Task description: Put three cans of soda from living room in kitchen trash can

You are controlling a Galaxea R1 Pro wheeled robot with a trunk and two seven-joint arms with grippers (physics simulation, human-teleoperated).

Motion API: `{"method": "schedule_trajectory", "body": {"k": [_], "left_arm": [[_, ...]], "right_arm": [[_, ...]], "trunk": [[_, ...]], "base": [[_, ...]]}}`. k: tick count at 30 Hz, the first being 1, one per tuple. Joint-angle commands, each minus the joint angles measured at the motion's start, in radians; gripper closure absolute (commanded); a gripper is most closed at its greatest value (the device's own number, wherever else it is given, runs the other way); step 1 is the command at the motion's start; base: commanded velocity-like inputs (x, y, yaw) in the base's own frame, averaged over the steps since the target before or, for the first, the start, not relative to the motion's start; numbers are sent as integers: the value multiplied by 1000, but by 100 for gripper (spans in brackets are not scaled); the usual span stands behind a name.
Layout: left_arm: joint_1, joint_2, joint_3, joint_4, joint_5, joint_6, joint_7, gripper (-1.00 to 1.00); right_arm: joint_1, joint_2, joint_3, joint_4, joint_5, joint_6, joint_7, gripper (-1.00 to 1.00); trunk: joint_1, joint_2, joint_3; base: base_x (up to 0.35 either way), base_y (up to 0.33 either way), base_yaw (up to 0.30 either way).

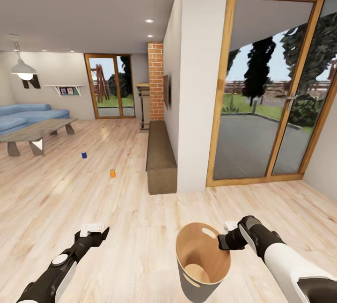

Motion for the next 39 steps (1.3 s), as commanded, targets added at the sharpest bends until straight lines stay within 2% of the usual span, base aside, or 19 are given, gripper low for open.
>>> {"method": "schedule_trajectory", "body": {"k": [1, 18, 27, 39], "left_arm": [[0, 0, 0, 0, 0, 0, 0, -100], [0, 0, 0, 0, 1, -6, 0, -100], [0, -1, 0, 0, 0, -6, 0, -100], [0, -2, 0, 0, 0, -6, 0, -100]], "right_arm": [[-1, 1, -5, 0, -21, 5, 7, 100], [0, 5, -3, 0, -20, 5, 7, 100], [0, 7, 41, 0, -23, 5, 8, 100], [0, 7, 49, 0, -23, 5, 8, 100]], "trunk": [[0, 0, 0], [0, 0, 0], [0, 0, 0], [0, 0, 0]], "base": [[0, 203, 127], [15, 46, 219], [249, 103, 242], [289, 139, 243]]}}
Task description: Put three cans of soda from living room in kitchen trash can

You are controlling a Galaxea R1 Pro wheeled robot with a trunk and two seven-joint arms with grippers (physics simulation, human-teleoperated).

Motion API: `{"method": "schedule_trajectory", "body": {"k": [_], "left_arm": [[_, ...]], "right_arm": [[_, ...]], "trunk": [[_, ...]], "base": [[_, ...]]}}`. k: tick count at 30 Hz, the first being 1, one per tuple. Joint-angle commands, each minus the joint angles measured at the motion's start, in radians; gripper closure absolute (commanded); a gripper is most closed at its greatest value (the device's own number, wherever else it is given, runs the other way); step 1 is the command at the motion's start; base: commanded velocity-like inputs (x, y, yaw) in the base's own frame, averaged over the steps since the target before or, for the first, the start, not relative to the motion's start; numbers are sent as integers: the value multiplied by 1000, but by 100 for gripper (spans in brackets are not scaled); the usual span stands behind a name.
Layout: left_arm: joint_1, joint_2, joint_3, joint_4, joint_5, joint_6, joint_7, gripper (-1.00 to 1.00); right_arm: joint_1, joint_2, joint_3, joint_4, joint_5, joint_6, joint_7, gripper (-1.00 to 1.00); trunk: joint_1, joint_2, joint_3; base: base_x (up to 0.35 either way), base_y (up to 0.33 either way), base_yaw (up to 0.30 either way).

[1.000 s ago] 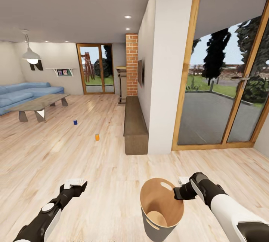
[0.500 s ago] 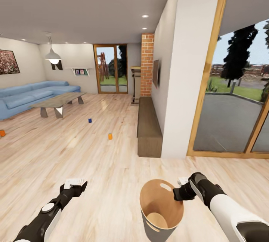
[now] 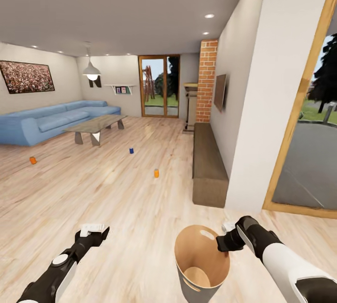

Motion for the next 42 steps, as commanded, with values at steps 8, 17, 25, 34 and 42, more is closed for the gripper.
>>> {"method": "schedule_trajectory", "body": {"k": [8, 17, 25, 34, 42], "left_arm": [[0, 0, 0, 0, 0, -1, 0, -100], [0, 0, -1, 0, 0, 0, 0, -100], [0, 0, -1, 0, 0, 0, 0, -100], [0, 0, -2, 0, 0, 1, 0, -100], [0, -1, -2, 0, 0, 0, 0, -100]], "right_arm": [[0, 1, -4, 0, -21, 5, 7, 100], [0, 2, -4, 0, -21, 5, 7, 100], [0, 2, -4, 0, -22, 5, 6, 100], [0, 6, -4, 1, -23, 5, 4, 100], [0, 11, -4, 1, -23, 5, 3, 100]], "trunk": [[0, 0, 0], [0, 0, 0], [0, 0, 0], [0, 0, 0], [0, 0, 0]], "base": [[291, 145, 243], [292, 149, 241], [292, 150, 224], [292, 150, 178], [309, 73, 169]]}}
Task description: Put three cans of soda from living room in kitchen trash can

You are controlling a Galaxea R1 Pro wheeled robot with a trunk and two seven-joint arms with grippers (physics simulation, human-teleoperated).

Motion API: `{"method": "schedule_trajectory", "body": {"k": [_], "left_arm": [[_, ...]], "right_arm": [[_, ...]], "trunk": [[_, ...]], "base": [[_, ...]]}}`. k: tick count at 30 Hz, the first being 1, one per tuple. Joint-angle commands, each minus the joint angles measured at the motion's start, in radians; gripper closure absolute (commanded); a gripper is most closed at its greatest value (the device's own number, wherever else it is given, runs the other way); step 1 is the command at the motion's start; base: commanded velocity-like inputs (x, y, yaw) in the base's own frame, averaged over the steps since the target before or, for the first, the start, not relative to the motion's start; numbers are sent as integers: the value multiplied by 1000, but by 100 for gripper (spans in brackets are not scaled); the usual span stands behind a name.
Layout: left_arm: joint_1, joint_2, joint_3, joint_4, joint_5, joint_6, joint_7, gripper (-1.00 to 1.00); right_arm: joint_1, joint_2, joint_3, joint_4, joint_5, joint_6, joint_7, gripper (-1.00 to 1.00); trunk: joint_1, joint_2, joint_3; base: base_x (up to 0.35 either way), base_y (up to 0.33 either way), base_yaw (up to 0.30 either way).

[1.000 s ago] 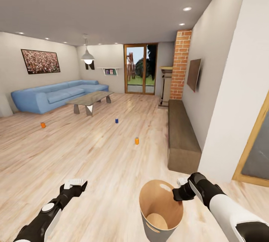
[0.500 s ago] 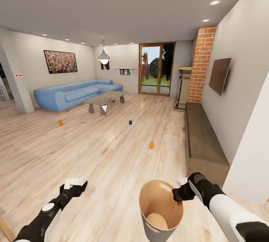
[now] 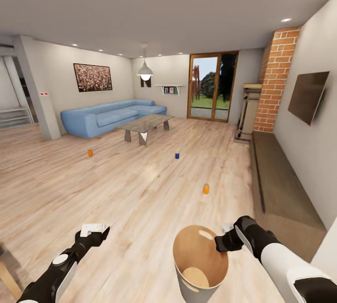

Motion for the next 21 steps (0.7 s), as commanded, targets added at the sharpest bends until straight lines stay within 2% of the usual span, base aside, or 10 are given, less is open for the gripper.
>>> {"method": "schedule_trajectory", "body": {"k": [1, 21], "left_arm": [[0, 0, 0, 0, 0, 0, 0, -100], [0, 0, 0, -1, 1, 0, 0, -100]], "right_arm": [[0, 0, -6, 0, -23, 5, 7, 100], [0, 4, -5, 0, -22, 4, 4, 100]], "trunk": [[0, 0, 0], [0, 0, 0]], "base": [[321, -3, 166], [300, -150, 165]]}}
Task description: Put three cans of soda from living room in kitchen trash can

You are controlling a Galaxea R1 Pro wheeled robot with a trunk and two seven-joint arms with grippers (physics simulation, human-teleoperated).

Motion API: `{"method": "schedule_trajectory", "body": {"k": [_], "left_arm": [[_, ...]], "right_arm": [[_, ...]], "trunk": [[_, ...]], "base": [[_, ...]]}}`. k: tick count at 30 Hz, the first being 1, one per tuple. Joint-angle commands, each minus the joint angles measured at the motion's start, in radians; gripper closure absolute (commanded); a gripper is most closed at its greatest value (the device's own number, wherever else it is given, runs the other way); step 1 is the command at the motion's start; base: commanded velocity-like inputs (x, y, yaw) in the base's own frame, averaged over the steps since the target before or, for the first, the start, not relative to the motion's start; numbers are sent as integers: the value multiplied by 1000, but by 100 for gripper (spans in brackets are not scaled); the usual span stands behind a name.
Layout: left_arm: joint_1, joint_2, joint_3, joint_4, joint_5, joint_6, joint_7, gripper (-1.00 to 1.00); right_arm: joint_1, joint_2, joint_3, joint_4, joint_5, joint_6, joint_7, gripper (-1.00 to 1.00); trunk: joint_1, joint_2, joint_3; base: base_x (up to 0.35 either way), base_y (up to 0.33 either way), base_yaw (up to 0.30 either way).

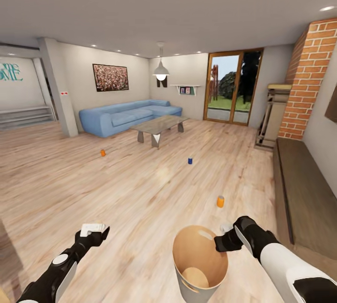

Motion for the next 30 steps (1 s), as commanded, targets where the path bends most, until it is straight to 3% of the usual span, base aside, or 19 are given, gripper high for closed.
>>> {"method": "schedule_trajectory", "body": {"k": [1, 30], "left_arm": [[0, 0, 0, 0, 0, 0, 0, -100], [0, 0, -1, 1, 0, 0, 0, -100]], "right_arm": [[0, 2, -6, 0, -25, 6, 7, 100], [0, 9, -5, 0, -24, 4, 6, 100]], "trunk": [[0, 0, 0], [0, 0, 0]], "base": [[313, -59, 163], [325, -5, 138]]}}
